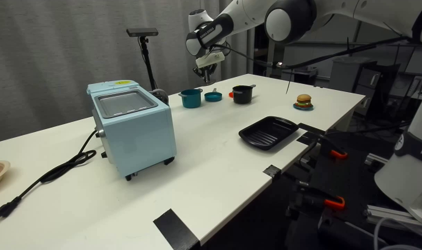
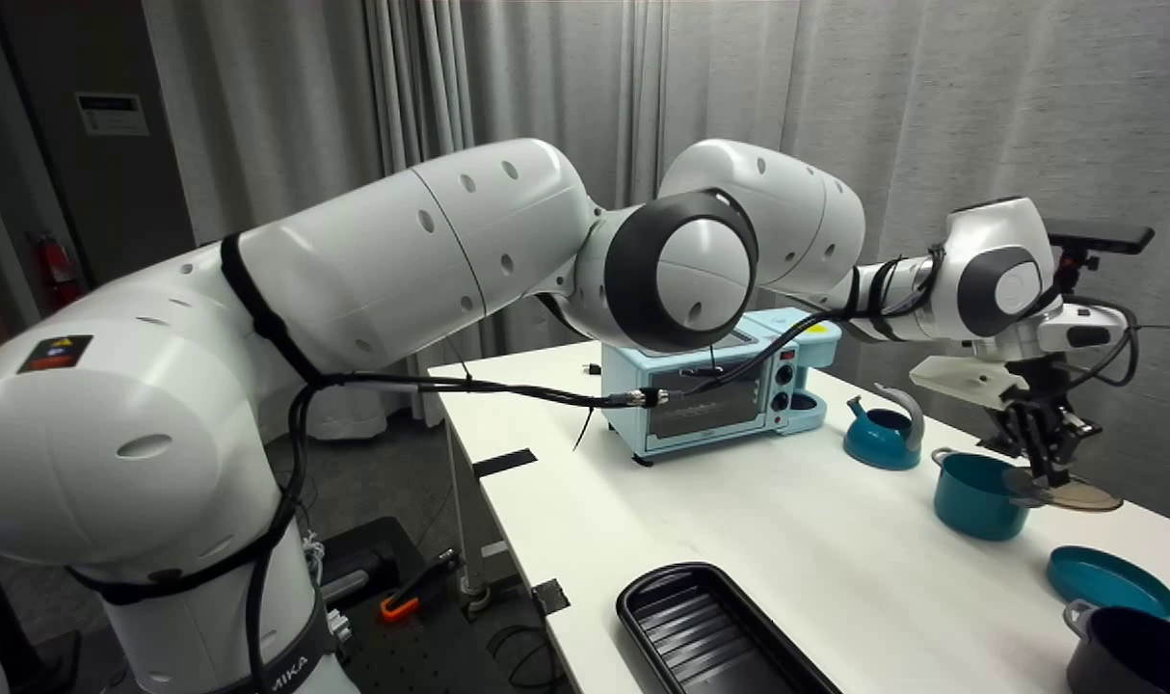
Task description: Remove the lid from the blue pot
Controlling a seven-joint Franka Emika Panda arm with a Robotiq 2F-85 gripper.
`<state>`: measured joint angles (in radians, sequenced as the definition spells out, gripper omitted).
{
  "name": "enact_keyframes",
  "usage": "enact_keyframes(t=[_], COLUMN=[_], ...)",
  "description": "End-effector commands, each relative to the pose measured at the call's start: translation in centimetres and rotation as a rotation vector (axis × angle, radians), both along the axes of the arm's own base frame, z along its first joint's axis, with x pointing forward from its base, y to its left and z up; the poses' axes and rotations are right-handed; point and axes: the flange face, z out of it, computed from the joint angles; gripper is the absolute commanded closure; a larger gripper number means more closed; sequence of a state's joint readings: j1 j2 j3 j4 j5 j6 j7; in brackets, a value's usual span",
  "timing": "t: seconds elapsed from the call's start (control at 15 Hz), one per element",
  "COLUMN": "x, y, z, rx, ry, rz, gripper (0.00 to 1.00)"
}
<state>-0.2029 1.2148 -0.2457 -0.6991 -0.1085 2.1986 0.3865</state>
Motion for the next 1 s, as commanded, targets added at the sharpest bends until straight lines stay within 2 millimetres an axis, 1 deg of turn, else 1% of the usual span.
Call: enact_keyframes(t=[0.0,0.2,0.33,0.53,0.93], x=[-2.1,-3.6,-4.8,-6.6,-9.4], y=[0.3,1.1,1.9,3.7,7.6], z=[-0.5,-2.1,-3.5,-5.1,-9.0], rx=[0.03,0.034,0.04,0.049,0.06], ry=[0.091,0.154,0.189,0.228,0.177], rz=[0.044,0.073,0.092,0.119,0.211], gripper=[0.95,0.95,0.95,0.95,0.95])
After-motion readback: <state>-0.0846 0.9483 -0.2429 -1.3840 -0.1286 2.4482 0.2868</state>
